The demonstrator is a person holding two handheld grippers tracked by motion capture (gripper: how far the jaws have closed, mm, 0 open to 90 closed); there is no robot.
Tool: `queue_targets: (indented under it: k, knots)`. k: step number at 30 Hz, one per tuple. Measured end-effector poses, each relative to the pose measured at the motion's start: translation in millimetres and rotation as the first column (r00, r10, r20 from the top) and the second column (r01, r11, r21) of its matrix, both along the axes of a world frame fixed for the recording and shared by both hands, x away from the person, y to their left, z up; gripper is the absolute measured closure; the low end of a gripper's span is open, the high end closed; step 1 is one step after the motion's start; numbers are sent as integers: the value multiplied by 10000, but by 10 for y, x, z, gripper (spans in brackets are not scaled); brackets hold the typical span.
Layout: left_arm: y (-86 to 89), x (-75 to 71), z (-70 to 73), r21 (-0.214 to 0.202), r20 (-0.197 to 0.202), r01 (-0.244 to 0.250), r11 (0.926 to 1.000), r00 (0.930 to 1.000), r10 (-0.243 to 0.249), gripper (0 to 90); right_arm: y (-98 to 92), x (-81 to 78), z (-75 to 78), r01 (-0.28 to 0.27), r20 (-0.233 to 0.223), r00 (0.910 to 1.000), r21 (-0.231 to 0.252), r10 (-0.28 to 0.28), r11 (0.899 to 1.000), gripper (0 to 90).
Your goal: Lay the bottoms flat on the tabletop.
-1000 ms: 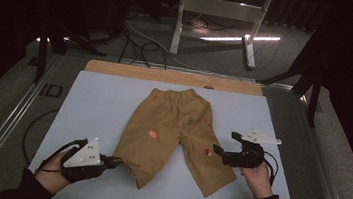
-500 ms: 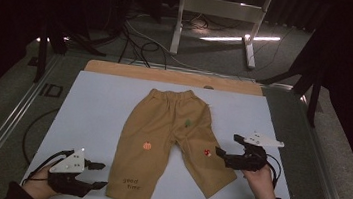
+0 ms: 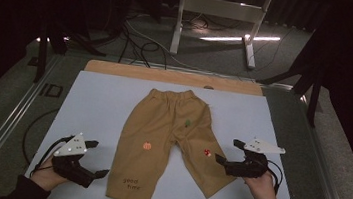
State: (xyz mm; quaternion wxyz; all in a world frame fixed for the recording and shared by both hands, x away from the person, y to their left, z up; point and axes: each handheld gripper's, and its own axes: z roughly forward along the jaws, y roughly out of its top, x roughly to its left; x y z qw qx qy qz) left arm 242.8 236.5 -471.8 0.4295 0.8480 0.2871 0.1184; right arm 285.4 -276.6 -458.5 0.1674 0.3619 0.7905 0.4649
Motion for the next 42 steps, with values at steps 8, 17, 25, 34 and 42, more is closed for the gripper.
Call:
queue_targets:
  k: [8,17,25,34,42]
  knots:
    - [153,133,-108,-191,160,-1169,9930,9930,1172,13,-36,-54,-34,77,-42,10000,43,-76,10000,124]
    - [193,140,-180,-95,417,-2016,9794,9785,2018,13,14,-200,-67,-237,-55,9997,-209,236,9995,119]
    - [209,97,-213,-89,583,-2416,9703,9686,2417,13,145,-398,-45,-368,-91,9993,-571,363,9977,124]
    - [228,100,-204,-221,599,-2403,9704,9686,2412,13,296,-616,-225,-2702,-1216,9570,-439,2633,9618,459]
    - [225,95,-204,-245,598,-2365,9713,9695,2375,14,387,-669,-415,-4091,-1562,9096,-1762,3849,8953,565]
